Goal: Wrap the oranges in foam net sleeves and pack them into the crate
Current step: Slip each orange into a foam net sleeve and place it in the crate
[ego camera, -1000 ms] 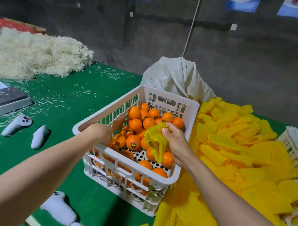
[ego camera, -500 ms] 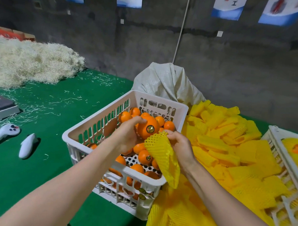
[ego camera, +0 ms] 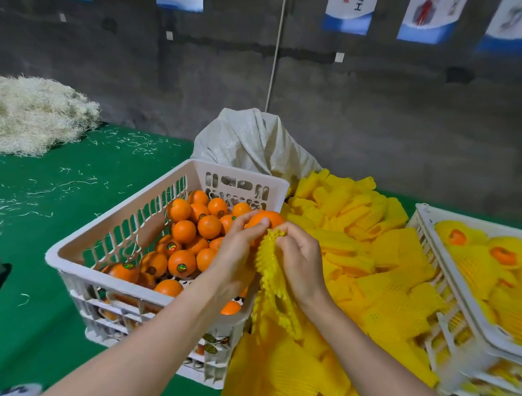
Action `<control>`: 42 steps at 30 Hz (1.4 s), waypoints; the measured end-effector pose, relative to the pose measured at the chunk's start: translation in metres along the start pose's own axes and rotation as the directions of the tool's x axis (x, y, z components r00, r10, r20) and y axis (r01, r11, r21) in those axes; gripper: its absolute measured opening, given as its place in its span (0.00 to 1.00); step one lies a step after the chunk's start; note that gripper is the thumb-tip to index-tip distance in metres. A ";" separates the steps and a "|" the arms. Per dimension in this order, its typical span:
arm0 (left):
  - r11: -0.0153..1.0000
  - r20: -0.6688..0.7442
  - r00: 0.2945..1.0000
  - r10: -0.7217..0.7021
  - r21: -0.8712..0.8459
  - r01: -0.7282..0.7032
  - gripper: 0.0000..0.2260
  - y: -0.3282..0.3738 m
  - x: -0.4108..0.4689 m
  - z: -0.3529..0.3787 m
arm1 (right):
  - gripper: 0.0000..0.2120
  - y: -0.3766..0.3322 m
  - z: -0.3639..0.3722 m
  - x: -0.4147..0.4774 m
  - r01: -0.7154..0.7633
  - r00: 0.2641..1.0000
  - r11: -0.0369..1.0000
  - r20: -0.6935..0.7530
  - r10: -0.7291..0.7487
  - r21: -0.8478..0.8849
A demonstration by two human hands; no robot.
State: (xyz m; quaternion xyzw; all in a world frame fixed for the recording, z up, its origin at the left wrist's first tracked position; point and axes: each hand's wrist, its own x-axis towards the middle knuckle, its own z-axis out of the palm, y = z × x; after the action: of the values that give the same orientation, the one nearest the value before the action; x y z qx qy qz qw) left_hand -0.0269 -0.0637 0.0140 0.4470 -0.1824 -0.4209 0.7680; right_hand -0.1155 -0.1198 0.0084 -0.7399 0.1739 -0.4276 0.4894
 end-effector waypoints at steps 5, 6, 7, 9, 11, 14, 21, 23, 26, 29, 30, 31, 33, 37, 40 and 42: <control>0.962 0.010 0.989 0.145 0.231 -0.144 0.11 -0.010 -0.001 0.012 | 0.10 0.004 -0.007 -0.008 0.022 0.998 1.000 -0.063 -0.022 0.002; 0.945 0.016 0.984 0.177 0.276 -0.174 0.10 -0.012 -0.001 0.013 | 0.10 0.004 -0.009 -0.009 0.001 0.998 0.999 -0.057 0.001 0.035; 0.933 0.018 0.980 0.200 0.301 -0.196 0.10 -0.012 -0.001 0.015 | 0.09 0.003 -0.012 -0.009 -0.020 0.998 0.998 -0.053 0.023 0.052; 0.914 0.017 0.972 0.236 0.335 -0.228 0.09 -0.016 -0.002 0.017 | 0.08 0.003 -0.018 -0.011 -0.031 0.998 0.999 -0.057 0.032 0.033; 0.904 0.001 0.964 0.265 0.349 -0.248 0.07 -0.021 -0.002 0.022 | 0.09 0.001 -0.022 -0.013 0.013 0.997 0.999 -0.077 -0.016 -0.040; 0.915 -0.065 0.946 0.318 0.283 -0.288 0.05 -0.031 -0.002 0.033 | 0.08 -0.001 -0.021 -0.017 0.129 0.977 0.962 -0.138 -0.165 -0.242; 0.941 -0.077 0.960 0.268 0.235 -0.244 0.09 -0.034 -0.005 0.035 | 0.05 -0.006 -0.043 -0.005 0.112 0.944 0.963 -0.274 -0.181 -0.247; 0.981 0.032 0.995 0.097 0.166 -0.101 0.21 -0.028 -0.006 0.036 | 0.08 -0.007 -0.050 0.005 0.030 0.965 0.981 -0.250 -0.078 -0.192; 0.981 0.214 0.970 -0.112 0.180 0.074 0.30 -0.021 -0.005 0.034 | 0.09 -0.006 -0.060 0.013 -0.090 0.971 0.993 -0.229 0.069 -0.081; 0.984 0.323 0.933 -0.156 0.130 0.120 0.33 -0.020 -0.004 0.029 | 0.13 -0.004 -0.066 0.013 -0.149 0.962 0.987 -0.222 0.157 0.054; 0.986 0.326 0.932 -0.156 0.106 0.128 0.37 -0.022 -0.003 0.029 | 0.14 -0.004 -0.067 0.012 -0.153 0.959 0.985 -0.229 0.168 0.081; 0.988 0.323 0.935 -0.150 0.082 0.130 0.36 -0.025 -0.003 0.031 | 0.15 -0.004 -0.067 0.012 -0.150 0.955 0.985 -0.247 0.166 0.080; 0.989 0.304 0.943 -0.135 -0.007 0.145 0.28 -0.032 -0.005 0.037 | 0.14 -0.002 -0.066 0.010 -0.135 0.942 0.991 -0.308 0.131 0.009; 0.885 0.317 0.926 -0.205 -0.345 0.314 0.19 -0.043 -0.003 0.049 | 0.07 0.007 -0.056 -0.003 -0.063 0.934 0.973 -0.357 -0.020 -0.221; 0.894 0.292 0.931 -0.219 -0.322 0.312 0.21 -0.043 -0.002 0.052 | 0.09 0.012 -0.061 -0.002 -0.046 0.943 0.973 -0.331 -0.032 -0.227; 0.901 0.265 0.931 -0.249 -0.290 0.323 0.22 -0.040 -0.001 0.051 | 0.11 0.013 -0.068 0.006 -0.091 0.945 0.989 -0.323 0.048 -0.119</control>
State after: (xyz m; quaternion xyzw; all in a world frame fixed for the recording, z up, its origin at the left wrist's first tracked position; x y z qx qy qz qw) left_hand -0.0804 -0.1001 0.0075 0.2849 -0.1261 -0.6014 0.7357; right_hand -0.1647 -0.1688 0.0103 -0.6852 0.3047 -0.5118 0.4193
